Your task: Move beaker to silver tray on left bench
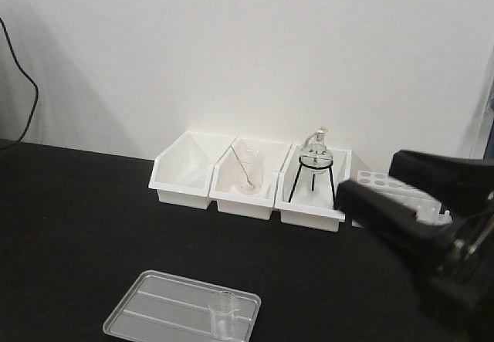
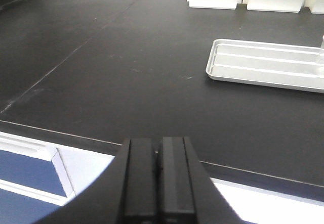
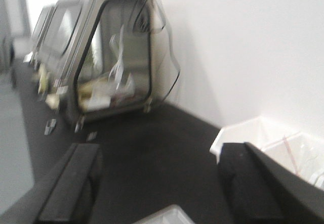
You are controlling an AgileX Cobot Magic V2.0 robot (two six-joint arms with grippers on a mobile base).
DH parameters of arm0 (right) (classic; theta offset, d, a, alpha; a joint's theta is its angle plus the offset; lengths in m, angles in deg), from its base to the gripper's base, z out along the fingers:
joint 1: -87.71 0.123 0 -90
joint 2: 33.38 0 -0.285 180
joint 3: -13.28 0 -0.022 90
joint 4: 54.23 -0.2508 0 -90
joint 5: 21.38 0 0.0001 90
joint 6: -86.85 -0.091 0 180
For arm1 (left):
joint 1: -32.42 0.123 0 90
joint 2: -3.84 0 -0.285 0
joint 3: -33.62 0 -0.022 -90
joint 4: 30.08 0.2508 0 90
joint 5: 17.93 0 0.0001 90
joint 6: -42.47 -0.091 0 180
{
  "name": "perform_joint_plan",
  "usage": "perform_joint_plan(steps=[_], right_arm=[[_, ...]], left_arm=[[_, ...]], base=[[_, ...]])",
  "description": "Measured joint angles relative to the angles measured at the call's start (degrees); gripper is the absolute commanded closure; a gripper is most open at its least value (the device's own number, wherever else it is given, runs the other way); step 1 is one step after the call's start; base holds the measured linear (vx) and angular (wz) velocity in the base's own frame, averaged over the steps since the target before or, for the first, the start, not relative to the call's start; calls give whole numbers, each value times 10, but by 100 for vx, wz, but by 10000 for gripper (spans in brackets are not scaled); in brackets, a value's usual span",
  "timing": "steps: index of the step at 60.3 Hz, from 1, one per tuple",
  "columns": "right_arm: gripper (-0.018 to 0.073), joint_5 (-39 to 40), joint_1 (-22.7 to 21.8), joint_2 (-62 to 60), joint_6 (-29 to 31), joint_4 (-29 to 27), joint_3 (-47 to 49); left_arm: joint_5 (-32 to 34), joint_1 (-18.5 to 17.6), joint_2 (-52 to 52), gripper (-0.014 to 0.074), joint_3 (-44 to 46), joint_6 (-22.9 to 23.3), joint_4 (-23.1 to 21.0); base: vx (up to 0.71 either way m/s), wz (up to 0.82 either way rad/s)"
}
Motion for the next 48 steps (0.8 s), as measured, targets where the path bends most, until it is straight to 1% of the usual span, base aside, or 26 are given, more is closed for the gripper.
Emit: perform_joint_plan(steps=[1,2,3,4,5,6,7,8,9,10,12,13,14,15,18,19,23,24,27,31,36,40,44,48], right_arm=[[156,-9,0,-3,18,-27,-1],[181,-24,0,-7,49,-70,-3],[199,-35,0,-11,71,-101,-4],[226,-54,0,-17,107,-149,-7],[245,-60,0,-21,131,-166,-10],[273,-89,0,-29,171,-234,-15],[293,-105,0,-34,199,-268,-18],[313,-130,0,-44,242,-320,-24],[344,-146,0,-51,271,-354,-29],[365,-178,0,-62,315,-404,-36],[417,-219,0,-78,374,-467,-48],[449,-251,0,-91,418,-508,-57],[471,-262,-1,-100,447,-533,-63],[493,-303,-1,-115,490,-567,-73],[580,-367,-1,-151,594,-620,-96],[577,-389,-1,-167,617,-635,-107],[575,-430,-11,-230,717,-660,-146],[576,-433,-19,-247,735,-663,-157],[576,-432,-47,-288,765,-670,-186],[575,-410,-98,-346,786,-680,-233],[575,-364,-169,-412,793,-697,-297],[575,-323,-216,-463,795,-727,-361],[575,-291,-250,-483,801,-762,-416],[574,-260,-271,-487,813,-800,-468]], left_arm=[[0,0,0,595,0,0,0],[0,0,0,595,0,0,0],[0,0,0,595,0,0,0],[0,0,0,595,0,0,0],[0,0,0,595,0,0,0],[0,0,0,595,0,0,0],[0,0,0,595,0,0,0],[0,0,0,595,0,0,0],[0,0,0,595,0,0,0],[0,0,0,595,0,0,0],[0,0,0,595,0,0,0],[0,0,0,595,0,0,0],[0,0,0,595,0,0,0],[0,0,0,595,0,0,0],[0,0,0,595,0,0,0],[0,0,0,595,0,0,0],[0,0,0,595,0,0,0],[0,0,0,595,0,0,0],[0,0,0,595,0,0,0],[0,0,0,595,0,0,0],[0,0,0,595,0,0,0],[0,0,0,595,0,0,0],[0,0,0,595,0,0,0],[0,0,0,595,0,0,0]], base=[[0,0],[0,0],[0,0],[0,0],[0,0],[0,0],[0,0],[0,0],[0,0],[0,0],[0,0],[0,0],[0,0],[0,0],[0,0],[0,0],[0,0],[0,0],[0,0],[0,0],[0,0],[0,0],[0,0],[0,1]])
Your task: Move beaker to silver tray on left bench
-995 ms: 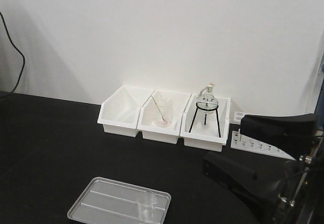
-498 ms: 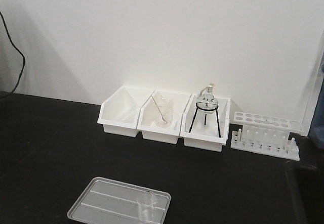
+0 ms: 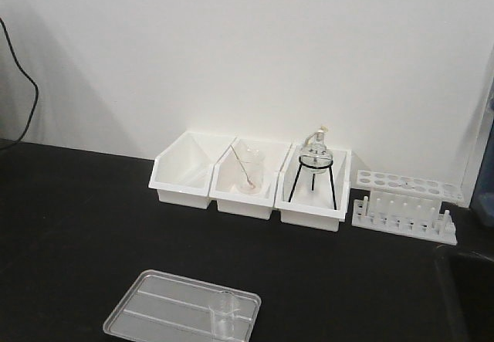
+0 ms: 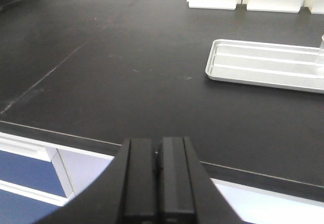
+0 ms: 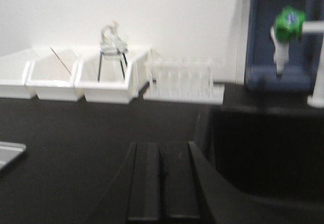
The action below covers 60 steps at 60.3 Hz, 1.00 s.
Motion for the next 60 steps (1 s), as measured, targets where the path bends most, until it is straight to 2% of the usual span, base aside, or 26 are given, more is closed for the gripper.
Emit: perform_joint_plan(steps=[5,12,19,60], right_arm=[[575,11,-12,-1,26,-28,-21],[574,20,-13,-1,77,-28,-22],[573,19,-13,-1,95,-28,-22],[573,15,-13,-1,95,-28,-22]], left_arm=[[0,0,0,595,0,0,0],[0,0,0,595,0,0,0],[0,0,0,595,0,0,0],[0,0,0,595,0,0,0]], base=[[0,1],[0,0],[0,0],[0,0]])
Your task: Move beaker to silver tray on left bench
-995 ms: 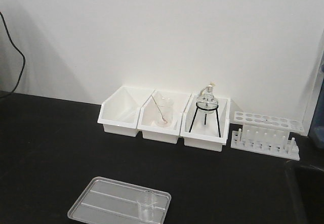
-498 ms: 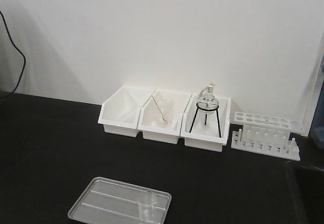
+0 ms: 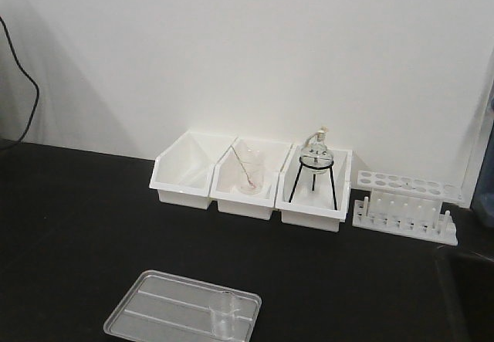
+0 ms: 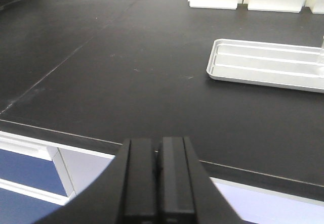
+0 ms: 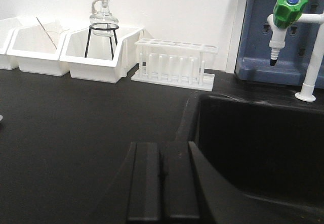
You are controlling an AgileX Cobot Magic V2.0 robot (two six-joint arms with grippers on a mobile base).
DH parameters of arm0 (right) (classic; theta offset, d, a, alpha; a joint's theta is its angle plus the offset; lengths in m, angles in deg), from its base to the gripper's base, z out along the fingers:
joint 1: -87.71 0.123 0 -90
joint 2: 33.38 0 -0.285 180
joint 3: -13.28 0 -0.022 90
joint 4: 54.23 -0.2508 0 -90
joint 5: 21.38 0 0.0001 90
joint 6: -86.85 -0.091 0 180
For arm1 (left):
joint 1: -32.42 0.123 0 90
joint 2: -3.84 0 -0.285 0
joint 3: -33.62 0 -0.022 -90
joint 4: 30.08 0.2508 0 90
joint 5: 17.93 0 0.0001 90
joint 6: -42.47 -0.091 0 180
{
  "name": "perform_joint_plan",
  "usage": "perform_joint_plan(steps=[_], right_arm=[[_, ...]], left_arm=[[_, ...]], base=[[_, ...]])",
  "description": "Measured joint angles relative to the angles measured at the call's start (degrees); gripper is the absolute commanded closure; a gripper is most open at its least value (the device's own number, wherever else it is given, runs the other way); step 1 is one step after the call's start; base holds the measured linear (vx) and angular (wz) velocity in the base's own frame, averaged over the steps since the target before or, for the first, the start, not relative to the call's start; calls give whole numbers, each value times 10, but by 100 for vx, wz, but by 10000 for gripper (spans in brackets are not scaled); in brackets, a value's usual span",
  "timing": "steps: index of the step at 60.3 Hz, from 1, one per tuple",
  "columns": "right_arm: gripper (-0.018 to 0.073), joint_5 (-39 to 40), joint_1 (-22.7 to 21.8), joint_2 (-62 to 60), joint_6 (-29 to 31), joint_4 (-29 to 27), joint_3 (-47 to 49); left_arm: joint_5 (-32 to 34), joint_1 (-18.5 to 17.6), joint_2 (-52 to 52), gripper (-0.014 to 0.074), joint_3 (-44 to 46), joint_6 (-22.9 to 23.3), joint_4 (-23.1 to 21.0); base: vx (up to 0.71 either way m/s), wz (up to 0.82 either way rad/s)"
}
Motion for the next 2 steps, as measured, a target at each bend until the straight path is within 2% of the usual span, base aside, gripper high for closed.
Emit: perform_joint_plan(steps=[2], right_arm=[[573,0,0,0,0,0,0]], left_arm=[[0,0,0,595,0,0,0]], base=[[0,0]])
